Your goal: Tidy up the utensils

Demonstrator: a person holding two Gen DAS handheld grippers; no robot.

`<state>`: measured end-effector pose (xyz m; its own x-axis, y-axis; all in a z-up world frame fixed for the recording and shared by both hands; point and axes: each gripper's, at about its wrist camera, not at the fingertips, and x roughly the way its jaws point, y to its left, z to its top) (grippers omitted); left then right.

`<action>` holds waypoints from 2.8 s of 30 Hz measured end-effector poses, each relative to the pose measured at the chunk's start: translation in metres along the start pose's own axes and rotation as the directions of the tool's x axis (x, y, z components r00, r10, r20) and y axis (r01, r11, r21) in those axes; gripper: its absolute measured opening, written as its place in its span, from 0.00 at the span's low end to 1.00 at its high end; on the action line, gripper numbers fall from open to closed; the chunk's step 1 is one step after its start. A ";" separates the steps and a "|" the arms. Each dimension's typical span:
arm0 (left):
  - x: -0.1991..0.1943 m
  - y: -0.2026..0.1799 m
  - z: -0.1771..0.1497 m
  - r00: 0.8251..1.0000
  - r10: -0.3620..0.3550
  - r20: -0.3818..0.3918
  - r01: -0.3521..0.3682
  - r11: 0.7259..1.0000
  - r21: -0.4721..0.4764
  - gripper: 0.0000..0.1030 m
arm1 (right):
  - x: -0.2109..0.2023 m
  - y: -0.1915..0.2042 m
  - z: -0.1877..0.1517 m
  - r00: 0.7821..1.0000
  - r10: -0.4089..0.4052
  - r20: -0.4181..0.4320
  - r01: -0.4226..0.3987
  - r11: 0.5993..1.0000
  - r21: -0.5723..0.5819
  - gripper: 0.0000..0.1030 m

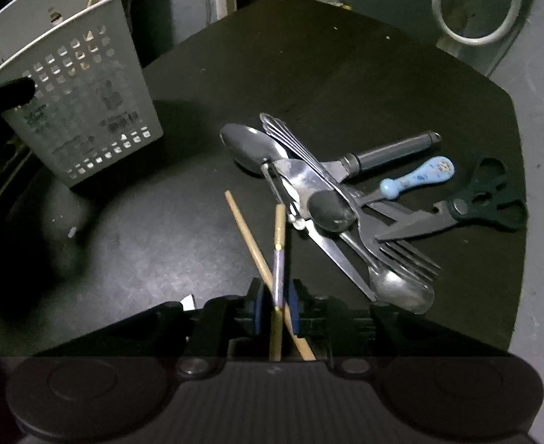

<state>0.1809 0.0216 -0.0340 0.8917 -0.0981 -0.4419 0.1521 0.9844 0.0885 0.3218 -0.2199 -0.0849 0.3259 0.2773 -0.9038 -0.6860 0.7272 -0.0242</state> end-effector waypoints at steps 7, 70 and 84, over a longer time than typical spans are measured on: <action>0.000 0.000 0.000 1.000 0.000 0.000 0.000 1.000 0.000 0.77 | 0.001 0.001 0.004 0.999 0.041 -0.031 -0.042 0.998 -0.035 0.06; 0.005 -0.003 -0.004 1.000 -0.012 -0.003 0.012 1.000 0.004 0.77 | -0.229 0.035 0.073 0.499 0.015 0.867 -0.174 0.981 0.083 0.06; 0.010 -0.005 -0.004 1.000 -0.019 0.000 0.019 1.000 -0.002 0.77 | -0.122 0.094 0.104 0.529 0.049 0.847 -0.192 0.979 0.063 0.06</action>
<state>0.1872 0.0167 -0.0425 0.8888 -0.1171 -0.4432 0.1683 0.9827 0.0778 0.2851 -0.1204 0.0678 0.6899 0.7143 -0.1172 -0.6933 0.6986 0.1766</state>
